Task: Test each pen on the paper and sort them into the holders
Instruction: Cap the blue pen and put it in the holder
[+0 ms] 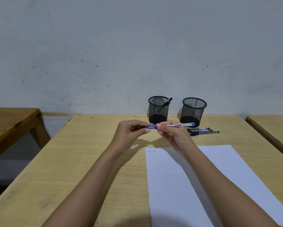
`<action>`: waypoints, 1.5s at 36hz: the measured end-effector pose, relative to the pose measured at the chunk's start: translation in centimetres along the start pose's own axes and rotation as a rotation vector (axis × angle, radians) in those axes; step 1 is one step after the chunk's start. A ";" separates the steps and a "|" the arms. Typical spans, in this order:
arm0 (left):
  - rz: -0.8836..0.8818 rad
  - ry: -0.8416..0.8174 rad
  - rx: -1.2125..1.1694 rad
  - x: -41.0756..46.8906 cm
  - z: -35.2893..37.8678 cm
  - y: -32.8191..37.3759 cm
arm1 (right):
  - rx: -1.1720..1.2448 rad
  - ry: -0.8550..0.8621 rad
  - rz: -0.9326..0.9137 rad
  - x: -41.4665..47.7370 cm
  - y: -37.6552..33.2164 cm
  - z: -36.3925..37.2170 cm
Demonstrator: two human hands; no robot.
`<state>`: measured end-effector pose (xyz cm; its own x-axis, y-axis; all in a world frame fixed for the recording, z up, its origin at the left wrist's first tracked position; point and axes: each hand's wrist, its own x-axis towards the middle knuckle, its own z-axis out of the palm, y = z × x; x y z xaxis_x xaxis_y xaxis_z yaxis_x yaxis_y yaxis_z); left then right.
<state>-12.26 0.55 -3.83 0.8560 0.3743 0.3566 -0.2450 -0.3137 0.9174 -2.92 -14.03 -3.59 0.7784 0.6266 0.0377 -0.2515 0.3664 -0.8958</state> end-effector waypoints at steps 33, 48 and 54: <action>0.066 -0.032 0.071 6.1 -2.7 4.7 | -1.028 -0.207 -0.193 2.0 -3.8 0.5; -0.171 -0.056 0.267 11.6 1.6 -3.2 | -0.555 0.317 -0.539 8.2 -4.3 -1.4; -0.149 -0.052 0.192 12.8 2.8 -5.0 | -0.535 0.396 -0.583 10.0 -3.5 -2.4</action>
<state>1.20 4.48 -4.35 0.8997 0.3849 0.2057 -0.0274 -0.4204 0.9069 7.12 -10.68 -1.12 0.8660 0.1196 0.4855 0.4728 0.1203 -0.8729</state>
